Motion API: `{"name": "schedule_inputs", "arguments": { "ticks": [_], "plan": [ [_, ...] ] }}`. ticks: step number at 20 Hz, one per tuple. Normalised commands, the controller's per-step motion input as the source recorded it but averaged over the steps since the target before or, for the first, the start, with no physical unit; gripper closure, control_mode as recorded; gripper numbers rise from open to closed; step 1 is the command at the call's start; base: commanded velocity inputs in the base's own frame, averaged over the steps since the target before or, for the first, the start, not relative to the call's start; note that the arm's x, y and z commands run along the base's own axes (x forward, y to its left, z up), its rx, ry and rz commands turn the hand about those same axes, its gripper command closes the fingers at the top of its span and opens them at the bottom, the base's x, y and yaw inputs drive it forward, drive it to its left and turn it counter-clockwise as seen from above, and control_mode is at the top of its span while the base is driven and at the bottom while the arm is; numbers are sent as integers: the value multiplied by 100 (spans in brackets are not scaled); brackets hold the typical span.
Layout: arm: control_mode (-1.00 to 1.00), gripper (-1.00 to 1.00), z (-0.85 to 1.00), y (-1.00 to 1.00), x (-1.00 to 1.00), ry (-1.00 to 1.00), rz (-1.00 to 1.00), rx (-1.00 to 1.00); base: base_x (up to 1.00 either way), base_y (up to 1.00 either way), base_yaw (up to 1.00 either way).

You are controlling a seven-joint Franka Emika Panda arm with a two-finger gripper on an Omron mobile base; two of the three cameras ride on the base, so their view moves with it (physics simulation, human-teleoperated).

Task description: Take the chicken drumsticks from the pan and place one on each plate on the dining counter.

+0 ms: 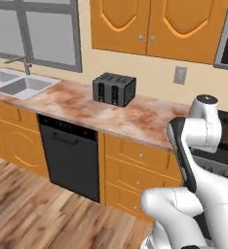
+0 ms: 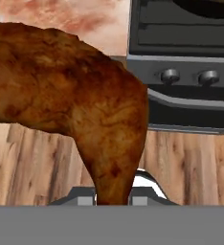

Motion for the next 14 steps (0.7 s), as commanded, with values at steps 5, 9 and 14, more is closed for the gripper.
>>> {"name": "schedule_inputs", "arguments": {
  "ticks": [5, 9, 14],
  "plan": [
    [100, 100, 0, 0, 0, 0, 0, 0, -14, 6, 100],
    [100, 100, 0, 0, 0, 0, 0, 0, -9, 9, 100],
    [100, 100, 0, 0, 0, 0, 0, 0, -9, 4, 100]
  ]
}}
